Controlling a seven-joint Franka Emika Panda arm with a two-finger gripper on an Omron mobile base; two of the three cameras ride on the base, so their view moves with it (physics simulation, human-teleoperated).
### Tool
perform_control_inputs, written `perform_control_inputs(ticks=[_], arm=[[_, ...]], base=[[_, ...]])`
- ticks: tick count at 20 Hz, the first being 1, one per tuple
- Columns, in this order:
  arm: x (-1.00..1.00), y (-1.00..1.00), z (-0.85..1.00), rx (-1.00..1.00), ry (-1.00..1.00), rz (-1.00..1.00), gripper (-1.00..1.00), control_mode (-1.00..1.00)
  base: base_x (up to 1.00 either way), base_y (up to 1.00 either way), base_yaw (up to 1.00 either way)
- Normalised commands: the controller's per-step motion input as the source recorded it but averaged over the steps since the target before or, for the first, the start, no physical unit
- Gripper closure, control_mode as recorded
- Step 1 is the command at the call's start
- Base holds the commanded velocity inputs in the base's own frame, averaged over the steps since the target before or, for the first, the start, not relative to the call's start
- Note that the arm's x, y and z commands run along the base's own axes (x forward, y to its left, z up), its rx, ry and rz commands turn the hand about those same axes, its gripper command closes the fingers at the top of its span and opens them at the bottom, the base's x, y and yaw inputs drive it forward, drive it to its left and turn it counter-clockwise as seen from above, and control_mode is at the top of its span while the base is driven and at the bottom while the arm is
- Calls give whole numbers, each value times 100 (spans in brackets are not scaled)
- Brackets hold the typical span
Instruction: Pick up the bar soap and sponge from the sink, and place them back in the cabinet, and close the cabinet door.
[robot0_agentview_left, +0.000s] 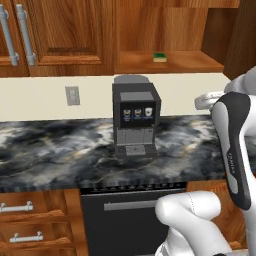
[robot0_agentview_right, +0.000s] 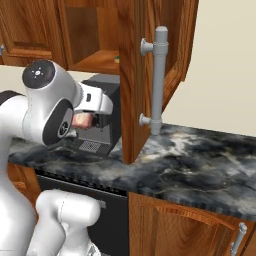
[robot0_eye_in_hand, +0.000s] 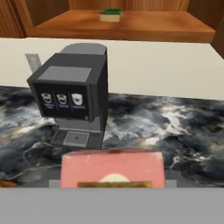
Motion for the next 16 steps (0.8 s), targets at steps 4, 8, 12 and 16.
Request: perform_control_inputs(ticks=[4, 8, 12, 16], arm=[[24, -9, 40, 0, -11, -3, 100, -100], [27, -6, 36, 0, -10, -4, 100, -100], [34, -1, 34, 0, -7, -5, 100, -100], [39, 0, 20, 0, -5, -4, 100, -100]], base=[[0, 0, 0], [0, 0, 0], [0, 0, 0], [0, 0, 0]])
